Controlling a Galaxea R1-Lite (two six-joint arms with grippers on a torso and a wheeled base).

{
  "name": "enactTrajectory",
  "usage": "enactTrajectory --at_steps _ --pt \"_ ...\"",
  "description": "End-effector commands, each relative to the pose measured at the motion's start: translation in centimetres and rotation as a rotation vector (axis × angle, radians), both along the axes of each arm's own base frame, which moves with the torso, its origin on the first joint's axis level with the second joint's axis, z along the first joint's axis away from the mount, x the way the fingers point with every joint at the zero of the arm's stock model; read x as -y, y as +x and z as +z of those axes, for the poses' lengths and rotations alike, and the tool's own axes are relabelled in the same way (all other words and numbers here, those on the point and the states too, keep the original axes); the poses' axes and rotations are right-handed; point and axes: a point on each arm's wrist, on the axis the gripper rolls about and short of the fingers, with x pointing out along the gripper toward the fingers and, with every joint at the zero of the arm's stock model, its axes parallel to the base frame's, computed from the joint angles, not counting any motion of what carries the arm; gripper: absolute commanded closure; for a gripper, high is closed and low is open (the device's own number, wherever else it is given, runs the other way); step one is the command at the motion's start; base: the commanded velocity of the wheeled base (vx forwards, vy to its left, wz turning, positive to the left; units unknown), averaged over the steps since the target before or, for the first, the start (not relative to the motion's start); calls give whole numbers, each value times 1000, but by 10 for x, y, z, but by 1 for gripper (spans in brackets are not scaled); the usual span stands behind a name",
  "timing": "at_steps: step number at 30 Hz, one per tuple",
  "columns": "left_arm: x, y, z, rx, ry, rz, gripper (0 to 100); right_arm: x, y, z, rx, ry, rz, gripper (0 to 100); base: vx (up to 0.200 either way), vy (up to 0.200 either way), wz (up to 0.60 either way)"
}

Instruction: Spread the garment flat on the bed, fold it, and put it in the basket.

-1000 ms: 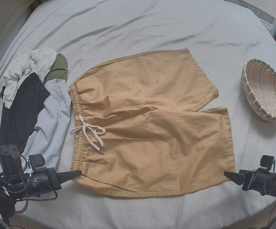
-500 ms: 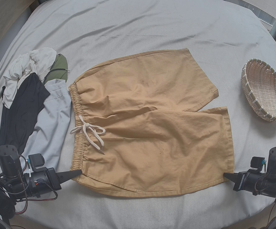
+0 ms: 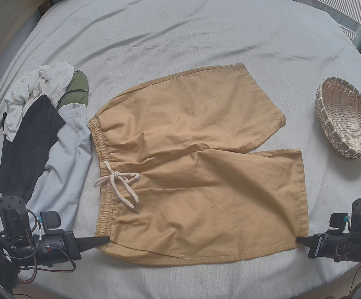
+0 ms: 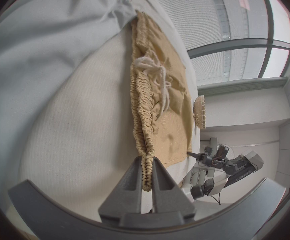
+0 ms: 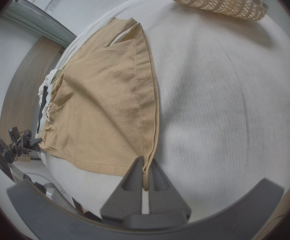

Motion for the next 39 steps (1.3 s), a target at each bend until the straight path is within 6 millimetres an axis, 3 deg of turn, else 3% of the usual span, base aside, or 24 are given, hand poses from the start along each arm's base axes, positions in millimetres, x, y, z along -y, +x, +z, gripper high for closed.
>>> enactTrajectory --at_steps 1,9,15,20,21,24,25,26,28,31,39 --pt "-2 -14 -7 -40 75 -52 100 6 -23 9 32 11 11 100 0 0 0" --pt "-7 -41 -4 -70 143 -94 100 15 -55 13 13 5 40 100 0 0 0" --pt "-7 -53 3 -43 138 -118 100 16 -60 23 69 25 41 100 0 0 0" --pt "-5 -39 35 120 109 -84 100 10 -39 78 284 98 26 100 0 0 0" --pt "-5 -39 35 120 109 -84 100 10 -39 78 284 98 26 100 0 0 0" --pt "-2 -28 62 250 102 -41 100 6 -26 109 380 126 22 100 0 0 0" --pt "-1 -24 72 284 94 -29 100 6 -26 109 380 126 22 100 0 0 0" --pt "0 -20 79 307 83 -15 100 3 -15 126 420 142 22 100 0 0 0" --pt "0 -18 86 323 70 -6 100 2 -12 133 437 151 22 100 0 0 0" --pt "1 -11 112 366 6 56 100 -3 3 155 528 174 26 100 0 0 0" --pt "1 -9 119 374 -7 101 100 -17 40 189 671 256 27 100 0 0 0"
